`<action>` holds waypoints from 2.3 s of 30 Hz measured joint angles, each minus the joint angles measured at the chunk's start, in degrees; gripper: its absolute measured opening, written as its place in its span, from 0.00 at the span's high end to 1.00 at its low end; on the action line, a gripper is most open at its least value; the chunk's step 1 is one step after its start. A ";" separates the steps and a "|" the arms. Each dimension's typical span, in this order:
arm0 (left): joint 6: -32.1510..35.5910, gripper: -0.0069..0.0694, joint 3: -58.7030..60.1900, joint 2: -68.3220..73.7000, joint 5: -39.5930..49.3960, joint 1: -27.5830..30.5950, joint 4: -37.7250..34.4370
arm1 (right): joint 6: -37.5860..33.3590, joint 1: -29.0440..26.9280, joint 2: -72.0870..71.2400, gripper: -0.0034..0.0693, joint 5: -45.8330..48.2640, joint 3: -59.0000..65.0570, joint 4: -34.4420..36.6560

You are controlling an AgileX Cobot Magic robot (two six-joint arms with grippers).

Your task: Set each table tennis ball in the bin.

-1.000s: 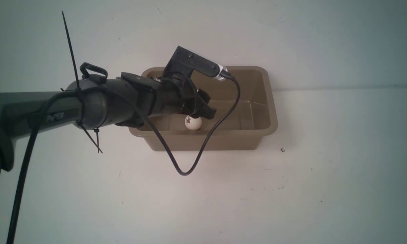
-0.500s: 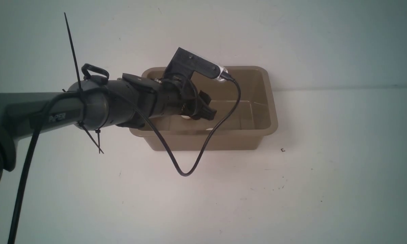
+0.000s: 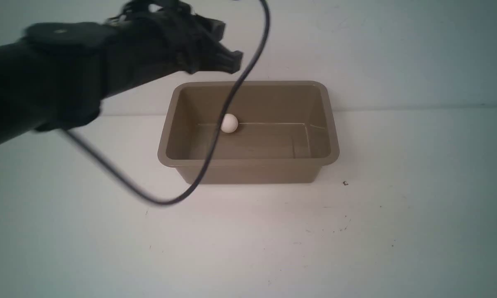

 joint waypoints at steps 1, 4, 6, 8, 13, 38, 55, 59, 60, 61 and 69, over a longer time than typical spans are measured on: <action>0.07 0.91 2.79 -2.83 -0.29 0.00 -0.06 | -0.05 0.00 0.00 0.98 0.00 0.00 0.00; 0.14 0.91 11.24 -10.89 -1.08 0.00 -0.16 | -0.84 0.00 0.00 0.98 0.00 0.00 0.00; 0.14 0.91 13.75 -14.42 -1.39 0.00 -0.50 | -1.08 0.00 0.00 0.98 -0.06 0.00 0.00; 0.14 0.91 18.69 -21.05 -2.33 0.00 -2.10 | -1.30 0.00 0.00 0.98 -0.24 0.00 0.00; 0.41 0.91 27.03 -34.06 -6.85 0.00 -7.42 | -1.42 0.00 0.00 0.98 -0.35 0.00 0.00; 10.04 0.91 48.92 -64.80 -12.11 0.00 -13.36 | -4.24 0.00 -0.11 0.98 -0.25 0.00 -0.10; 10.16 0.91 51.90 -71.60 -9.98 0.00 -13.36 | -4.24 0.00 -0.11 0.98 0.90 0.00 0.59; 10.16 0.91 51.90 -71.60 -9.98 0.00 -13.36 | -4.24 0.00 -0.11 0.98 0.90 0.00 0.65; 10.16 0.91 51.90 -71.60 -9.98 0.00 -13.36 | -4.24 0.00 -0.11 0.98 0.90 0.00 0.65; 10.24 0.91 51.90 -71.86 -9.98 0.11 -13.36 | -4.24 0.00 -0.11 0.98 0.90 0.00 0.65; 14.81 0.91 51.90 -76.22 -11.08 13.74 -13.36 | -4.24 0.00 -0.11 0.98 0.90 0.00 0.70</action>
